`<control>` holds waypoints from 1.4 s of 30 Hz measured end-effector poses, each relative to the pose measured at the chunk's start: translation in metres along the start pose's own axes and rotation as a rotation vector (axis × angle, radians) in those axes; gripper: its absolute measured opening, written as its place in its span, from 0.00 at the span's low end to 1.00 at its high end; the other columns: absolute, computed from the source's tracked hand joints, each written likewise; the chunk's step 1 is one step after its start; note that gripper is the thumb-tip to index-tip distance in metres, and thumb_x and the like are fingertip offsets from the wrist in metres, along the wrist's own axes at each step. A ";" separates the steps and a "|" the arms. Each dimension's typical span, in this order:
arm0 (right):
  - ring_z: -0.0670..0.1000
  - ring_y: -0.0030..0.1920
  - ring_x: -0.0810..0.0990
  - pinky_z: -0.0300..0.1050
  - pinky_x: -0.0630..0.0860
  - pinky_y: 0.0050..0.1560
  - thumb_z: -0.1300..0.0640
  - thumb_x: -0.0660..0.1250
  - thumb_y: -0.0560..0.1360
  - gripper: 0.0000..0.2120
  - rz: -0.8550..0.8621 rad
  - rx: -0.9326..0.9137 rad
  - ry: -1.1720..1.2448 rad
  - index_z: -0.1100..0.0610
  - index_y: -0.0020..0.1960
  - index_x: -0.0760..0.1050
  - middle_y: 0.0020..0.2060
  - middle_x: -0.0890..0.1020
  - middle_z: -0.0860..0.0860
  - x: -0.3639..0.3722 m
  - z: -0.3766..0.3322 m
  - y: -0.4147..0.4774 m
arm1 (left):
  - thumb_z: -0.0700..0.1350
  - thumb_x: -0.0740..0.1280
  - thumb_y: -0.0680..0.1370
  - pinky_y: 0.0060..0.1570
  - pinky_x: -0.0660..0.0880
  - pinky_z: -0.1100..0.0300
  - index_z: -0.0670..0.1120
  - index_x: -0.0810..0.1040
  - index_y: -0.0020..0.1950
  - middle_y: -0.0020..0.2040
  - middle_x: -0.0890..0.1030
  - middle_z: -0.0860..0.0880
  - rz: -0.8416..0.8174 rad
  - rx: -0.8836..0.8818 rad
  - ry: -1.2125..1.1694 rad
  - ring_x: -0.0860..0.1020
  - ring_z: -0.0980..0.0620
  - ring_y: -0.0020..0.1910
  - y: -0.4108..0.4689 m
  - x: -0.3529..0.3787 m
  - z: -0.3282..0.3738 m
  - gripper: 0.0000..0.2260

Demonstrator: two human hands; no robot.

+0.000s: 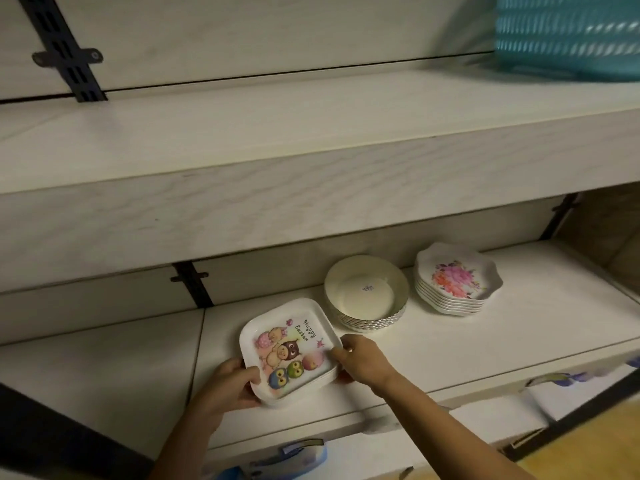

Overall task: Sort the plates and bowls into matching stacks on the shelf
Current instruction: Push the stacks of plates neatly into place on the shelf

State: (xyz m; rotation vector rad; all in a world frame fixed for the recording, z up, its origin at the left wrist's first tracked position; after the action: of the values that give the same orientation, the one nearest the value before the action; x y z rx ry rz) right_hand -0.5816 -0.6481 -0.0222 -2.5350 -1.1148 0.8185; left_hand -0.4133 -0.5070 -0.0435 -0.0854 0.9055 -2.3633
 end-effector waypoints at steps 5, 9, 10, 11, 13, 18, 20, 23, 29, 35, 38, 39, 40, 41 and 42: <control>0.58 0.41 0.83 0.56 0.82 0.49 0.57 0.61 0.76 0.14 -0.048 -0.040 0.014 0.66 0.55 0.76 0.43 0.81 0.59 -0.043 0.004 -0.021 | 0.37 0.60 0.75 0.39 0.82 0.49 0.41 0.76 0.57 0.49 0.83 0.38 -0.070 0.021 -0.098 0.82 0.40 0.46 -0.012 0.030 0.007 0.12; 0.51 0.33 0.82 0.49 0.83 0.46 0.57 0.62 0.76 0.13 -0.108 -0.052 -0.019 0.65 0.53 0.76 0.40 0.81 0.55 -0.083 0.015 -0.034 | 0.43 0.62 0.75 0.45 0.80 0.45 0.46 0.75 0.61 0.53 0.83 0.40 -0.145 0.023 -0.119 0.82 0.39 0.51 -0.025 0.070 0.006 0.15; 0.50 0.32 0.82 0.47 0.83 0.44 0.56 0.62 0.76 0.14 -0.110 -0.055 -0.035 0.67 0.53 0.76 0.40 0.81 0.55 -0.095 0.019 -0.037 | 0.43 0.61 0.75 0.46 0.80 0.45 0.45 0.74 0.61 0.54 0.83 0.39 -0.150 0.011 -0.139 0.81 0.38 0.52 -0.029 0.082 0.004 0.15; 0.50 0.31 0.82 0.46 0.83 0.43 0.56 0.62 0.76 0.15 -0.101 -0.057 -0.044 0.68 0.53 0.77 0.39 0.82 0.56 -0.109 0.023 -0.040 | 0.42 0.60 0.76 0.45 0.80 0.46 0.44 0.74 0.62 0.55 0.82 0.38 -0.157 0.004 -0.171 0.81 0.38 0.53 -0.035 0.095 0.003 0.15; 0.55 0.34 0.84 0.49 0.83 0.43 0.55 0.63 0.76 0.16 -0.057 -0.080 -0.073 0.70 0.49 0.77 0.39 0.82 0.59 -0.136 0.033 -0.046 | 0.41 0.58 0.76 0.43 0.80 0.48 0.43 0.72 0.62 0.55 0.81 0.36 -0.143 0.018 -0.206 0.80 0.37 0.52 -0.048 0.124 0.005 0.15; 0.57 0.44 0.85 0.49 0.82 0.47 0.53 0.62 0.76 0.14 0.075 -0.076 0.021 0.63 0.52 0.77 0.47 0.83 0.58 -0.196 0.081 -0.056 | 0.38 0.57 0.77 0.32 0.82 0.48 0.42 0.69 0.56 0.50 0.80 0.37 -0.036 0.083 -0.267 0.84 0.41 0.36 -0.073 0.197 0.013 0.08; 0.54 0.48 0.83 0.44 0.81 0.45 0.52 0.63 0.76 0.14 0.021 -0.039 0.161 0.57 0.58 0.74 0.51 0.82 0.55 -0.207 0.103 -0.062 | 0.38 0.58 0.77 0.33 0.82 0.47 0.41 0.67 0.54 0.51 0.79 0.37 -0.014 0.091 -0.294 0.84 0.40 0.36 -0.080 0.229 0.013 0.06; 0.53 0.50 0.82 0.46 0.81 0.48 0.56 0.65 0.75 0.15 0.025 -0.014 0.258 0.52 0.62 0.69 0.54 0.81 0.53 -0.228 0.131 -0.065 | 0.37 0.59 0.77 0.35 0.82 0.48 0.42 0.65 0.51 0.50 0.79 0.39 -0.026 0.117 -0.336 0.84 0.40 0.38 -0.090 0.278 0.014 0.05; 0.57 0.50 0.82 0.55 0.81 0.51 0.59 0.62 0.76 0.14 0.234 0.071 0.169 0.59 0.61 0.71 0.53 0.81 0.57 -0.298 0.176 -0.059 | 0.43 0.65 0.75 0.41 0.83 0.52 0.39 0.65 0.58 0.56 0.79 0.40 -0.113 0.096 -0.291 0.83 0.41 0.49 -0.083 0.357 0.021 0.16; 0.56 0.46 0.81 0.49 0.79 0.44 0.61 0.62 0.76 0.13 0.363 0.114 0.059 0.63 0.60 0.73 0.49 0.81 0.58 -0.358 0.198 -0.050 | 0.45 0.57 0.78 0.33 0.70 0.65 0.47 0.67 0.57 0.51 0.76 0.50 -0.152 0.141 0.184 0.74 0.57 0.35 -0.059 0.416 0.046 0.09; 0.54 0.41 0.79 0.43 0.75 0.35 0.62 0.63 0.76 0.12 0.395 0.144 0.038 0.64 0.58 0.74 0.46 0.80 0.58 -0.380 0.207 -0.040 | 0.45 0.56 0.77 0.31 0.68 0.67 0.47 0.70 0.58 0.51 0.75 0.50 -0.129 0.193 0.295 0.73 0.57 0.36 -0.044 0.438 0.057 0.10; 0.55 0.42 0.79 0.44 0.74 0.37 0.62 0.63 0.76 0.12 0.412 0.154 0.039 0.64 0.58 0.75 0.45 0.80 0.58 -0.386 0.211 -0.036 | 0.46 0.57 0.77 0.34 0.69 0.65 0.46 0.72 0.60 0.51 0.76 0.50 -0.125 0.201 0.330 0.74 0.55 0.38 -0.039 0.444 0.060 0.13; 0.56 0.44 0.79 0.45 0.75 0.39 0.62 0.63 0.76 0.12 0.429 0.168 0.043 0.64 0.58 0.75 0.45 0.80 0.58 -0.391 0.214 -0.032 | 0.46 0.57 0.76 0.37 0.71 0.63 0.44 0.72 0.61 0.52 0.77 0.48 -0.131 0.200 0.363 0.75 0.52 0.41 -0.036 0.450 0.064 0.15; 0.57 0.45 0.79 0.46 0.75 0.42 0.62 0.63 0.76 0.12 0.443 0.181 0.050 0.64 0.58 0.75 0.46 0.80 0.58 -0.396 0.217 -0.029 | 0.47 0.57 0.76 0.41 0.70 0.61 0.43 0.73 0.63 0.53 0.78 0.46 -0.138 0.196 0.385 0.75 0.49 0.44 -0.033 0.456 0.067 0.17; 0.58 0.46 0.78 0.47 0.75 0.44 0.62 0.63 0.76 0.12 0.457 0.195 0.056 0.65 0.58 0.75 0.45 0.80 0.58 -0.400 0.220 -0.025 | 0.47 0.57 0.76 0.43 0.69 0.60 0.42 0.73 0.63 0.54 0.79 0.45 -0.143 0.193 0.396 0.76 0.47 0.47 -0.030 0.461 0.069 0.17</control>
State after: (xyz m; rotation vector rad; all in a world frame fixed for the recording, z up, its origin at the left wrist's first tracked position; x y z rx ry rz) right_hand -0.9453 -0.9250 -0.0327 -2.6545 -0.4108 0.9004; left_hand -0.7877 -0.7870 -0.0398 0.4209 0.8643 -2.6407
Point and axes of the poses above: each hand's wrist, its own y-axis towards the middle knuckle, its own x-axis out of the palm, z = x × y, the point moved 6 cm from there along y, towards the middle knuckle
